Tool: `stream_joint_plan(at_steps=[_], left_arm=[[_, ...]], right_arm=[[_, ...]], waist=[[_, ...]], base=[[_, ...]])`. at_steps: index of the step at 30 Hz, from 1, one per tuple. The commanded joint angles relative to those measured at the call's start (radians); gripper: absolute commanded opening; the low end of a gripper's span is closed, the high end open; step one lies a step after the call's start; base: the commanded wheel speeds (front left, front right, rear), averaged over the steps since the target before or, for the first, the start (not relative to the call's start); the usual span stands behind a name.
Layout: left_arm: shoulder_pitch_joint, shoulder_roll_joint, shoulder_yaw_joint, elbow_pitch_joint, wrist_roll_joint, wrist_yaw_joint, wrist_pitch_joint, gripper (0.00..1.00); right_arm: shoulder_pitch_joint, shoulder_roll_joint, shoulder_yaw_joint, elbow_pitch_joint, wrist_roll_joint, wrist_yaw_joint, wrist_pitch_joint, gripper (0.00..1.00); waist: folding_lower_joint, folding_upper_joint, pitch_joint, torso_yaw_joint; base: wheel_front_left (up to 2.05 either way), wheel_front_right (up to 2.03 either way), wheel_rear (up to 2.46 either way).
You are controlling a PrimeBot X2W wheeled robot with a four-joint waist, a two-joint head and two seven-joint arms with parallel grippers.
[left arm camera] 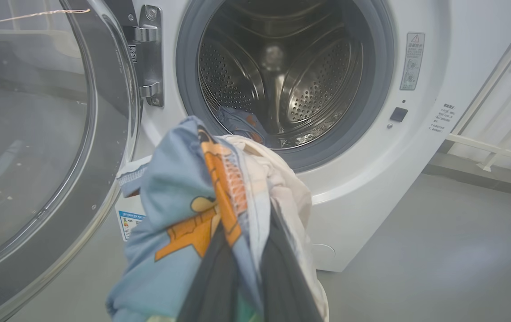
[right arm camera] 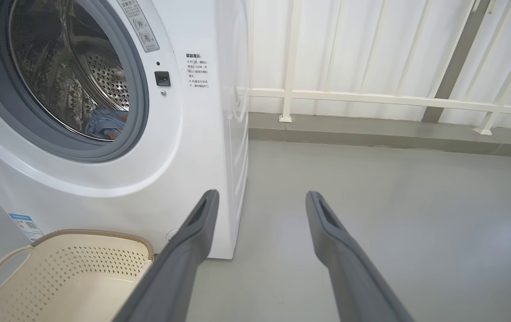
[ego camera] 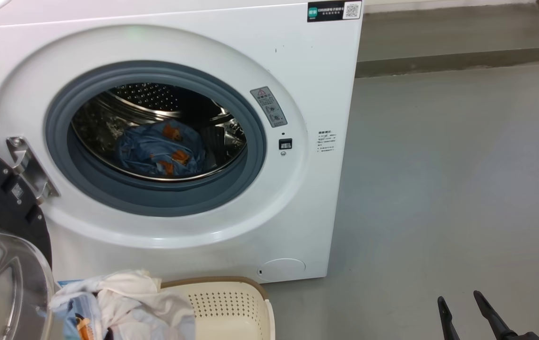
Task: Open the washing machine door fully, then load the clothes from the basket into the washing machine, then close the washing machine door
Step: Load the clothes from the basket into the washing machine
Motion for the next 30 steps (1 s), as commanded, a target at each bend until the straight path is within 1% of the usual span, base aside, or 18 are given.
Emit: stream_joint_plan(at_steps=[1,15,30], left_arm=[[-0.016,0.003,0.02,-0.04,0.009,0.009,-0.013,0.0],[-0.003,0.003,0.003,-0.072,0.005,0.008,-0.013,0.0],[-0.015,0.003,0.002,-0.074,-0.004,0.005,-0.013,0.0]], right_arm=[[-0.02,-0.013,0.028,-0.019,-0.016,0.002,-0.005,1.0],[-0.028,-0.013,0.048,-0.01,-0.018,0.002,-0.005,1.0],[-0.035,-0.013,0.052,-0.013,-0.014,0.002,-0.005,1.0]], waist=[[0.0001,0.0,-0.003,0.003],[0.0001,0.0,-0.004,-0.009],[0.0001,0.0,0.009,-0.033]], base=[[0.0,0.0,0.0],[0.0,0.0,0.0],[0.0,0.0,0.0]])
